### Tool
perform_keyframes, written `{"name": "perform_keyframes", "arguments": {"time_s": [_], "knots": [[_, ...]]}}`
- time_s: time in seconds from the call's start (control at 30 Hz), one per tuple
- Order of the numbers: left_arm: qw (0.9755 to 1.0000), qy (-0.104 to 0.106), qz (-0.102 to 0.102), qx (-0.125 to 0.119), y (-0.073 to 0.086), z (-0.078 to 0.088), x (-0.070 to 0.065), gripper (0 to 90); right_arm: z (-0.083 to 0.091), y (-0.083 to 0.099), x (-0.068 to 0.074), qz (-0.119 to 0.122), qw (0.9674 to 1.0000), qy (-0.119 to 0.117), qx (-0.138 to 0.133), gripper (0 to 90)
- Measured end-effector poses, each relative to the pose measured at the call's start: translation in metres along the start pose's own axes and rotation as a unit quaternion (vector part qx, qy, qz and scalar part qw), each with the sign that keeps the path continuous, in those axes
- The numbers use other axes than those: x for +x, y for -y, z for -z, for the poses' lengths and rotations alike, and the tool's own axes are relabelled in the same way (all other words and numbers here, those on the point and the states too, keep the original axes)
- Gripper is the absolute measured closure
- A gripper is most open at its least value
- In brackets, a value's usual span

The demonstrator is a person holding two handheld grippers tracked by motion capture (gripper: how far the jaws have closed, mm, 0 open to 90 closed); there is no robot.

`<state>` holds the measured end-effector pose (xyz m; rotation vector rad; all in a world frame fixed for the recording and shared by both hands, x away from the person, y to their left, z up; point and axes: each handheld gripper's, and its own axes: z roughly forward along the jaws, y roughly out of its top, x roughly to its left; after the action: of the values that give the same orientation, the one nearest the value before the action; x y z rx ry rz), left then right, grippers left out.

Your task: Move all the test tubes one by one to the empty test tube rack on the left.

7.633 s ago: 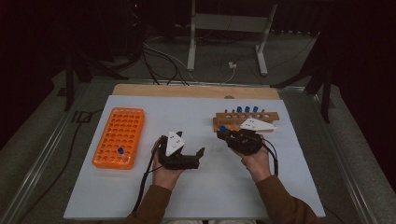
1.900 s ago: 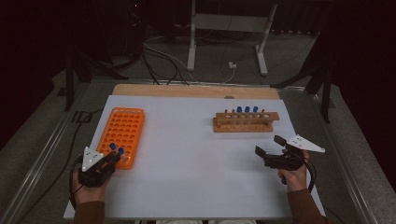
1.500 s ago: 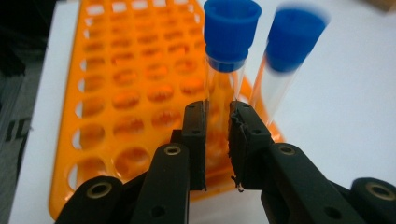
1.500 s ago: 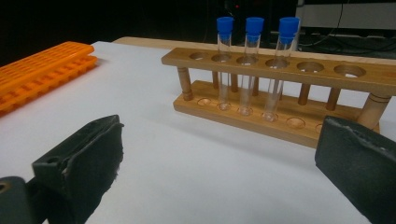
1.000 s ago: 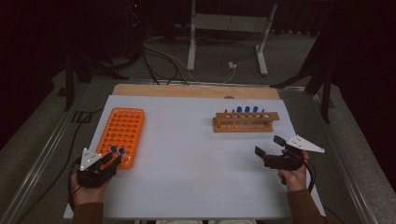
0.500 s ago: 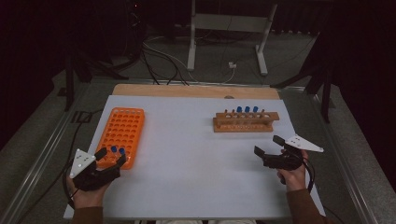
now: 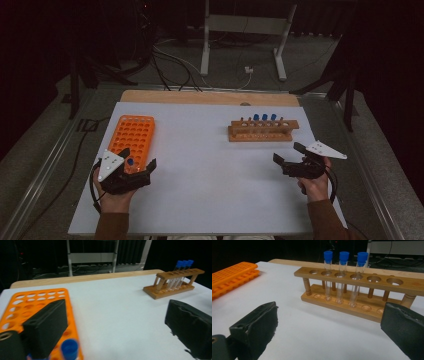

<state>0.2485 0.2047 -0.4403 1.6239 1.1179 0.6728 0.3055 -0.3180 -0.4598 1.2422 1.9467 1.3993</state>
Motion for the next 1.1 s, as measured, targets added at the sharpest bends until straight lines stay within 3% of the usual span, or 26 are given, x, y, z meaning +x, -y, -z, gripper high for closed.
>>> {"name": "perform_keyframes", "arguments": {"time_s": [0.23,0.67,0.8,1.1], "knots": [[0.9997,0.021,-0.009,0.004,-0.001,-0.013,-0.012,1.1,-0.007,-0.009,-0.001,0.005,1.0,0.003,0.005,1.0],[0.9995,0.027,-0.018,0.001,0.005,-0.019,-0.021,1.2,-0.025,-0.03,-0.009,0.016,0.9993,0.031,0.01,2.5],[0.9993,0.032,-0.02,0.004,0.006,-0.02,-0.023,1.2,-0.035,-0.038,-0.014,0.019,0.9987,0.046,0.015,7.2],[0.999,0.037,-0.024,0.01,0.009,-0.023,-0.027,1.2,-0.061,-0.044,-0.031,0.0,0.9982,0.05,0.033,21.9]]}}
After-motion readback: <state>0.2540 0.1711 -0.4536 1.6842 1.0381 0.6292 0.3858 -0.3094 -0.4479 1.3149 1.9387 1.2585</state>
